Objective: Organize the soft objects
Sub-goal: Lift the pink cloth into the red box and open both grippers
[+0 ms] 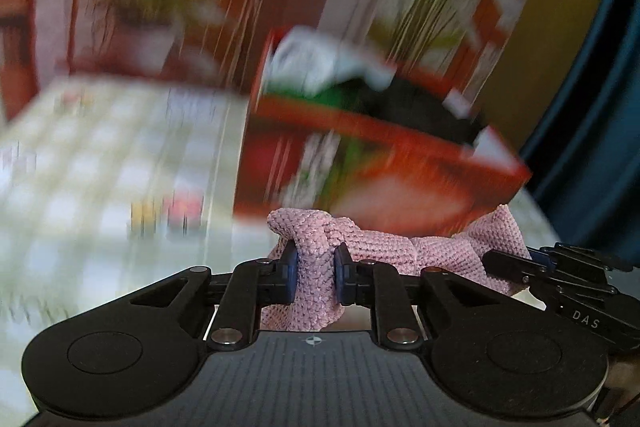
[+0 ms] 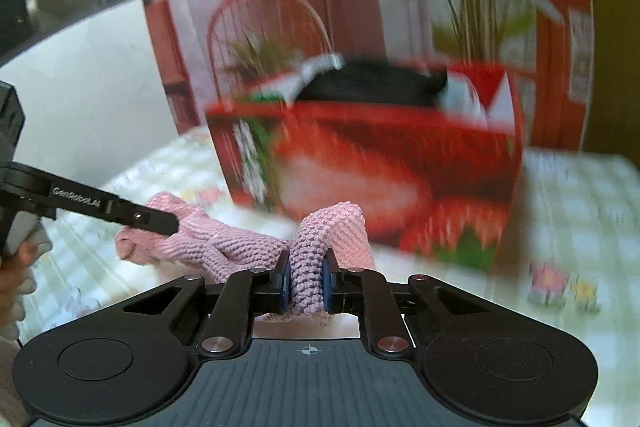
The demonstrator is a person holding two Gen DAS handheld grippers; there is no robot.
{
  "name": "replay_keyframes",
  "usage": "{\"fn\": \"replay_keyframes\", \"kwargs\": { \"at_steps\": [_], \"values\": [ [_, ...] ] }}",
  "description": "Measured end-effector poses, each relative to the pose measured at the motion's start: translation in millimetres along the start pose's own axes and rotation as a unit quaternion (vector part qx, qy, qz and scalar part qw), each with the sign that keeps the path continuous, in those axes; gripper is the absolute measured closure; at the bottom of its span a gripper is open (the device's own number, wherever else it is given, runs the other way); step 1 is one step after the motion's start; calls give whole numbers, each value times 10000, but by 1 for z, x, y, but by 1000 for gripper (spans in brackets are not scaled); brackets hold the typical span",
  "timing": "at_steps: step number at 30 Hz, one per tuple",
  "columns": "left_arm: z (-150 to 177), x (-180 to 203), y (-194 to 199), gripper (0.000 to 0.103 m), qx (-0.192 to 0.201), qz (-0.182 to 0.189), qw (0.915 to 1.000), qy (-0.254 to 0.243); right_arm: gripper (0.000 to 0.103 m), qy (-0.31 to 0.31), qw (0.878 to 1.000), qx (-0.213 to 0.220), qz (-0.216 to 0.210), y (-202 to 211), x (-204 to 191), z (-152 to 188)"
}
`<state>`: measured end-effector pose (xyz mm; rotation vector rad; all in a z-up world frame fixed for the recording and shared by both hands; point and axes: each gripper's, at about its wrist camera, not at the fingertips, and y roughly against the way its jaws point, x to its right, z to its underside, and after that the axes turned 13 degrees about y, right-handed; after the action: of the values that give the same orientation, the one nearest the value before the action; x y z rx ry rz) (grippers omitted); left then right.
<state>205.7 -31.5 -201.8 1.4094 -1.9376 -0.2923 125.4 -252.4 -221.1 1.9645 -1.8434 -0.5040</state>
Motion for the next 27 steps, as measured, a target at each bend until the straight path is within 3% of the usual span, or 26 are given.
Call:
{"fn": "replay_keyframes", "kwargs": {
  "at_steps": [6, 13, 17, 27],
  "values": [
    [-52, 35, 21, 84, 785, 326, 9949, -538, 90, 384, 9967, 689, 207, 25, 12, -57],
    [-94, 59, -9, 84, 1204, 386, 9905, -535, 90, 684, 9902, 1014, 677, 16, 38, -115],
    [-102, 59, -54, 84, 778, 204, 9954, -516, 90, 603, 9909, 818, 884, -16, 54, -129],
    [-108, 71, -139, 84, -243, -222, 9954, -898, 89, 362, 9938, -707, 776, -119, 90, -119]
  ]
}}
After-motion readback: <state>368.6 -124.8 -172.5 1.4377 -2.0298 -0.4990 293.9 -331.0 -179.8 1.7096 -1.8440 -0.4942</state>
